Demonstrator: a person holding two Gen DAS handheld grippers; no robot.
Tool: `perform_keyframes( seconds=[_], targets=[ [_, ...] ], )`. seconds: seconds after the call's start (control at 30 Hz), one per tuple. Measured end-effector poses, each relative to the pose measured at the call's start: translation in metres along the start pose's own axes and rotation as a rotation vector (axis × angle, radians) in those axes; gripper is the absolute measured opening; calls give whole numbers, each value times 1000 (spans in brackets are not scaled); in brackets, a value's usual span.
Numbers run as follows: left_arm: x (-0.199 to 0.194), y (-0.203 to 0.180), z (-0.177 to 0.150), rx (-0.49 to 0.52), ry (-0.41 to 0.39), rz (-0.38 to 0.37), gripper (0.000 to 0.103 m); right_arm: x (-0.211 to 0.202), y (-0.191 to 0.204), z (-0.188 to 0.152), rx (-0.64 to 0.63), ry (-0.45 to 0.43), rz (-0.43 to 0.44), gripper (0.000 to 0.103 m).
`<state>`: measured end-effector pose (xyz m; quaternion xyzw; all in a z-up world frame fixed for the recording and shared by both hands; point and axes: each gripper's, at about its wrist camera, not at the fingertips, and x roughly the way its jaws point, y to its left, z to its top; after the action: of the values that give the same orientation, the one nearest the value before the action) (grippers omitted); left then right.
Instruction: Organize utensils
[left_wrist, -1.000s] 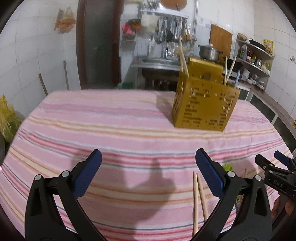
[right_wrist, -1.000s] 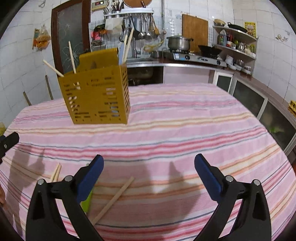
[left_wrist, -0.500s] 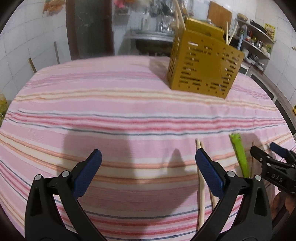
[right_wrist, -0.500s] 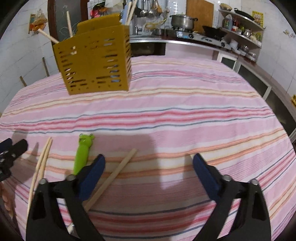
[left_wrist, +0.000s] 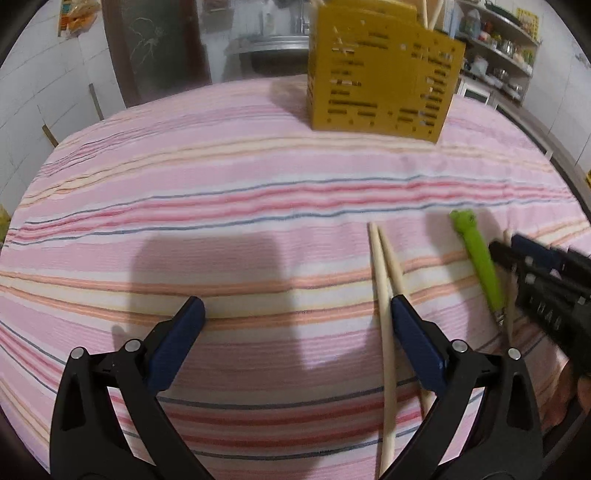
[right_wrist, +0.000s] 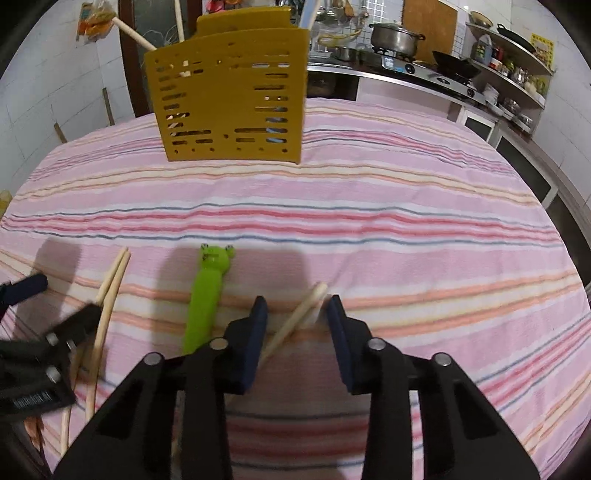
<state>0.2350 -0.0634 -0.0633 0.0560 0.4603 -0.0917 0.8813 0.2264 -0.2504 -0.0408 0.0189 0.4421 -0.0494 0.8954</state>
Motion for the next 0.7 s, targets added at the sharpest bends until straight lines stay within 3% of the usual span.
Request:
perform_keyframes(
  seconds=[0.1, 0.27, 0.53, 0.7],
  targets=[
    [-1, -2, -1, 6, -6, 3, 97, 2, 3, 6, -41, -4, 9, 21],
    [2, -2, 4, -6, -6, -10, 91, 5, 2, 12, -76, -8, 47, 18],
    [4, -9, 13, -5, -15, -32, 61, 2, 5, 15, -116, -23, 64, 17],
    [8, -10, 21, -25, 0, -28, 52, 6, 2, 14, -81, -15, 80, 16]
  ],
)
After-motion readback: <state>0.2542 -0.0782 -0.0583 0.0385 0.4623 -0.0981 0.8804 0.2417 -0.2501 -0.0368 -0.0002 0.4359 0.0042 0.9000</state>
